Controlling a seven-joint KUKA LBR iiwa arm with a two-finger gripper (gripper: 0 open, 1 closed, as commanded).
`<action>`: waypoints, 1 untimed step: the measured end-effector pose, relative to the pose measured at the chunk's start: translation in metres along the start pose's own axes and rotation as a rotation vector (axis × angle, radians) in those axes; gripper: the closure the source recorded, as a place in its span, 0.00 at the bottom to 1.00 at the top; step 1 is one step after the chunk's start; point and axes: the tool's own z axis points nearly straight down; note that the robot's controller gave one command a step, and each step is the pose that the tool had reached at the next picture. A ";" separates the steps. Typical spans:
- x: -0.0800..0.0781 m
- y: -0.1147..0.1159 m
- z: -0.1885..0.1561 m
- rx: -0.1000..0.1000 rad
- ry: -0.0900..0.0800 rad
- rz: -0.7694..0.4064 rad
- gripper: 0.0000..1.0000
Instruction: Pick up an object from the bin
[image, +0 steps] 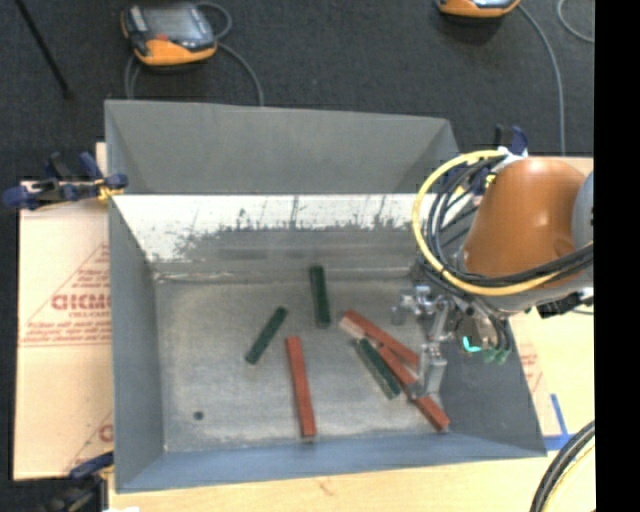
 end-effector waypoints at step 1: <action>-0.002 0.000 -0.004 0.001 -0.008 -0.002 0.00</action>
Offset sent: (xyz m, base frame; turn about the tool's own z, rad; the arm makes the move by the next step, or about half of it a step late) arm 0.0373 -0.0236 -0.1350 0.2676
